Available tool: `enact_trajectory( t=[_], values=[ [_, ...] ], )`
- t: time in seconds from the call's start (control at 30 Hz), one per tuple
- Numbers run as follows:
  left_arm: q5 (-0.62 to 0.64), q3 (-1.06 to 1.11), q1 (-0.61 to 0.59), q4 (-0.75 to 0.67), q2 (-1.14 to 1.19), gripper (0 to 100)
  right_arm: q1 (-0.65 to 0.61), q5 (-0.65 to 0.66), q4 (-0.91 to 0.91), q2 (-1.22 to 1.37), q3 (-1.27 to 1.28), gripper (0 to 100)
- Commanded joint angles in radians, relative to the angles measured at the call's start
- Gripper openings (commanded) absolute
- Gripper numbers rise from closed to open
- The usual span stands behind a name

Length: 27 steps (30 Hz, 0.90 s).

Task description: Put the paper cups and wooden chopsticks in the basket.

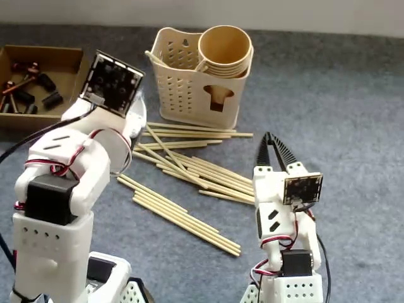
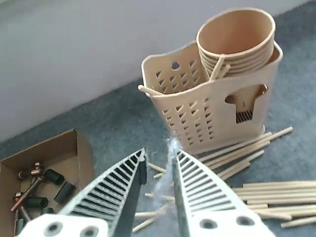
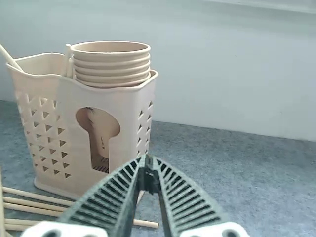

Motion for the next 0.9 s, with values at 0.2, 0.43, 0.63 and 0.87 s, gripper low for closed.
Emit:
enact_trajectory(
  t=[0.2, 0.43, 0.63, 0.87],
  values=[
    [-0.221, -0.054, -0.005, 0.215, -0.005, 9, 0.015, 0.005, 0.004, -0.015, 0.033, 0.9],
    [-0.422, 0.124, 0.059, 0.247, 0.05, 9, 0.059, 0.006, 0.004, -0.015, 0.031, 0.9],
    [-0.516, 0.292, 0.209, 0.239, 0.059, 10, 0.156, 0.005, 0.004, -0.015, 0.031, 0.9],
    [-0.519, 0.479, 0.377, 0.153, 0.065, 10, 0.211, 0.005, 0.002, -0.015, 0.03, 1.0]
  ],
)
